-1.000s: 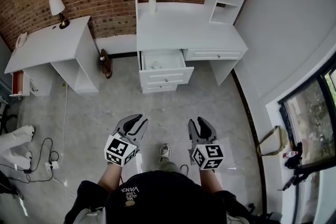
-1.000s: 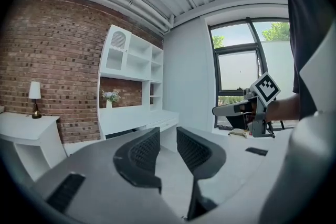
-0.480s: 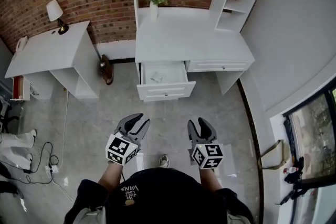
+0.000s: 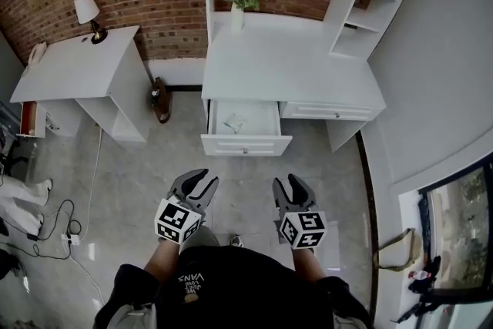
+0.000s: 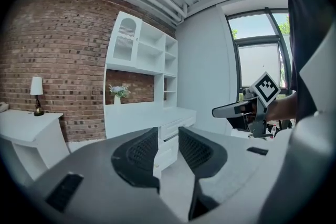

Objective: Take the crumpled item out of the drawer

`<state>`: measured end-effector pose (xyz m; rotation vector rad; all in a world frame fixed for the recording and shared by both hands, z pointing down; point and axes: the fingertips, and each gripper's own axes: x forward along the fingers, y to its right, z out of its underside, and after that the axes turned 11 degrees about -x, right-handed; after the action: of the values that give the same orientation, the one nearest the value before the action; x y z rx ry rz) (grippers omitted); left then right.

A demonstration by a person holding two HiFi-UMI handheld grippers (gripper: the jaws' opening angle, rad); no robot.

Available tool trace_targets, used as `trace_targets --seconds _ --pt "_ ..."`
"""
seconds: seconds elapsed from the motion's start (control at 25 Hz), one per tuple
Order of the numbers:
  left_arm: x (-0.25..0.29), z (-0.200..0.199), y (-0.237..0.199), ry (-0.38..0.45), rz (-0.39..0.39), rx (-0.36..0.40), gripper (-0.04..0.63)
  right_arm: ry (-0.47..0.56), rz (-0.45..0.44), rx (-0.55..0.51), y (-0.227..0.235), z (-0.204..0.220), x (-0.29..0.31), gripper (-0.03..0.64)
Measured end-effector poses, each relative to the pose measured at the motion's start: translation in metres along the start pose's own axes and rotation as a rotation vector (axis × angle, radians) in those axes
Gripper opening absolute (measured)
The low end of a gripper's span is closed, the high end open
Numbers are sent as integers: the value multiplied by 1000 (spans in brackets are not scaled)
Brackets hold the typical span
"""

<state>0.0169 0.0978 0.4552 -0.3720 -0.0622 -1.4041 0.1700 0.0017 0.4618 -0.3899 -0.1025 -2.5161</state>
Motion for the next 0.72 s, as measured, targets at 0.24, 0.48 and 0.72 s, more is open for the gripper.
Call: trace_targets --seconds 0.24,0.48,0.72 --pt "25 -6 -32 -4 30 -11 103 -20 7 15 -3 0 34 147" --pt "59 -23 -71 -35 131 15 103 -17 97 46 1 -14 75 147" --pt "99 -44 -121 -78 230 55 103 -16 182 83 0 -32 124 147"
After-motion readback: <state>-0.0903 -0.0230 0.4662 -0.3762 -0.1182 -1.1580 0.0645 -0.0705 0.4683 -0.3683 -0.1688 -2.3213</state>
